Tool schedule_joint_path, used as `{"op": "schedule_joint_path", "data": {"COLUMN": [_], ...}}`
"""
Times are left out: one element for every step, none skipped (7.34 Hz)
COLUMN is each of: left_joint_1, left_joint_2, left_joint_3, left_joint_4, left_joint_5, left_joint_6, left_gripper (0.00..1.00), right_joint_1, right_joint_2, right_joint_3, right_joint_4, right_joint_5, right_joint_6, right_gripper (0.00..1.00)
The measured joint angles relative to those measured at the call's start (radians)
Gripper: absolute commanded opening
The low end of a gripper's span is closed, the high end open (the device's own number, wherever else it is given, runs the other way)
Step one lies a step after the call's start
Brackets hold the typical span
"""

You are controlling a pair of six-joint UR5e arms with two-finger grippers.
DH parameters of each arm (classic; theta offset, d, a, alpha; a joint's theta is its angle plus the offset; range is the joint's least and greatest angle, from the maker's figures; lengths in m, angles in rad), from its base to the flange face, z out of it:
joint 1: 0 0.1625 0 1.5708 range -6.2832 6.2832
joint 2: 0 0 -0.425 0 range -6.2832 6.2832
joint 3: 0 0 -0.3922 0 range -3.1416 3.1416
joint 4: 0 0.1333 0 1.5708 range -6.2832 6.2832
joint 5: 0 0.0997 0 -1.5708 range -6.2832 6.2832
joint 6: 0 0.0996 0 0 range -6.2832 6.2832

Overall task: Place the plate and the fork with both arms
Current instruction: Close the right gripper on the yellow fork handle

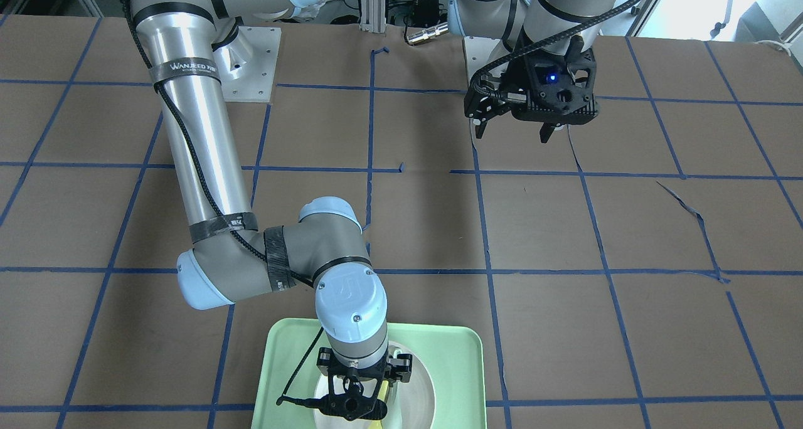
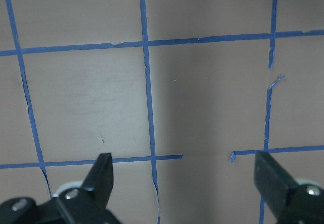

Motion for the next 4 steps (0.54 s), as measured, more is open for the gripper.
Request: {"op": "schedule_joint_path", "data": {"left_joint_1": [0.000,0.000,0.000,0.000], "left_joint_2": [0.000,0.000,-0.001,-0.001], "left_joint_3": [0.000,0.000,0.000,0.000], "left_joint_4": [0.000,0.000,0.000,0.000], "left_joint_5": [0.000,0.000,0.000,0.000], "left_joint_6": [0.000,0.000,0.000,0.000], "left_gripper": [1.00,1.00,1.00,1.00], "right_joint_1": [0.000,0.000,0.000,0.000], "right_joint_2": [0.006,0.009,0.011,0.011], "right_joint_3": [0.002,0.003,0.004,0.007], "right_joint_4": [0.000,-0.001,-0.001,-0.001], "right_joint_5": [0.001,-0.001,-0.004,-0.009], "right_joint_6": [0.016,0.021,0.021,0.012], "right_gripper": [0.76,0.75,0.71,0.70]}}
